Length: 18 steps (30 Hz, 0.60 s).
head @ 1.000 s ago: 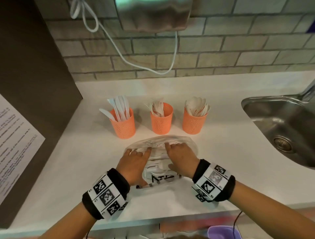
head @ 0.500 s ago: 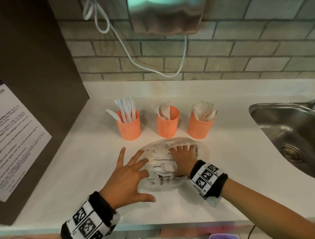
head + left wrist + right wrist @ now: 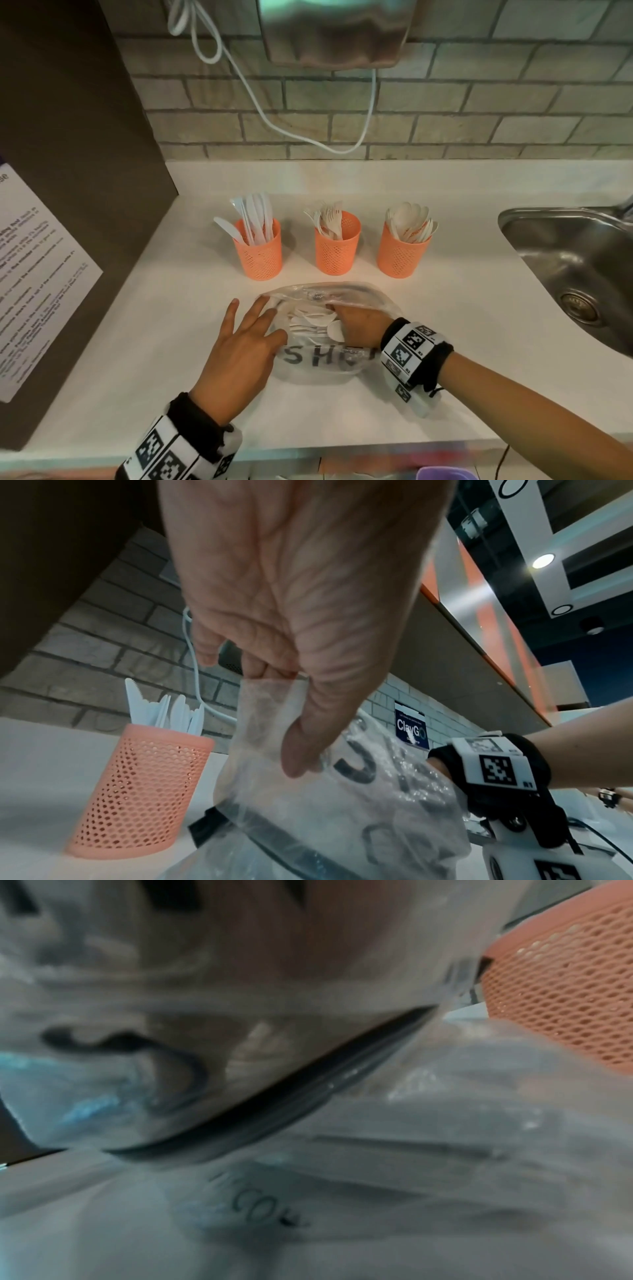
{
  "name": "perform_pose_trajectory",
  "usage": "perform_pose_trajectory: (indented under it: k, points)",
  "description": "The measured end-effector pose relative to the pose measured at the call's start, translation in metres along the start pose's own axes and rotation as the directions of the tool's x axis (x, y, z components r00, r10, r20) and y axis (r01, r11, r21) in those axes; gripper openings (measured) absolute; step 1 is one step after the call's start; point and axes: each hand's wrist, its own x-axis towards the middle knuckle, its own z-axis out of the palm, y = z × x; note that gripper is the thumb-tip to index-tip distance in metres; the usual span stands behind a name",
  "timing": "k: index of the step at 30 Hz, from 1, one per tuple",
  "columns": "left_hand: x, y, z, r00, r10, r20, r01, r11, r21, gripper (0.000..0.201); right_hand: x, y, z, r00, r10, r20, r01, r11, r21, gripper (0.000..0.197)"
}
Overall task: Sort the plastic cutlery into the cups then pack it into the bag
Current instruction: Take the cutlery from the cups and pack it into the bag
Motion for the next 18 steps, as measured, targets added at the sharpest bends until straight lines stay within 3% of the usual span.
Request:
perform_pose_trajectory:
  k: [5, 10, 14, 18]
  points:
    - [-0.008, -0.001, 0.000, 1.000, -0.002, 0.001, 0.002, 1.000, 0.013, 0.036, 0.001, -0.012, 0.003, 0.998, -0.034, 0.054, 0.024, 0.985, 0.170, 0.047]
    - [-0.007, -0.004, -0.011, 1.000, -0.003, -0.024, 0.003, 1.000, 0.000, 0.035, 0.004, -0.012, -0.010, 0.986, -0.111, 0.124, 0.074, 0.961, 0.268, 0.035]
    - [-0.004, -0.005, -0.004, 0.998, -0.002, -0.055, 0.001, 1.000, -0.011, 0.034, 0.002, -0.020, -0.009, 0.995, -0.093, 0.036, 0.089, 0.992, 0.087, 0.039]
    - [-0.002, -0.005, -0.001, 0.999, 0.002, -0.049, -0.003, 1.000, -0.023, 0.037, 0.000, -0.027, -0.011, 0.992, -0.130, -0.002, 0.128, 0.979, 0.160, 0.044]
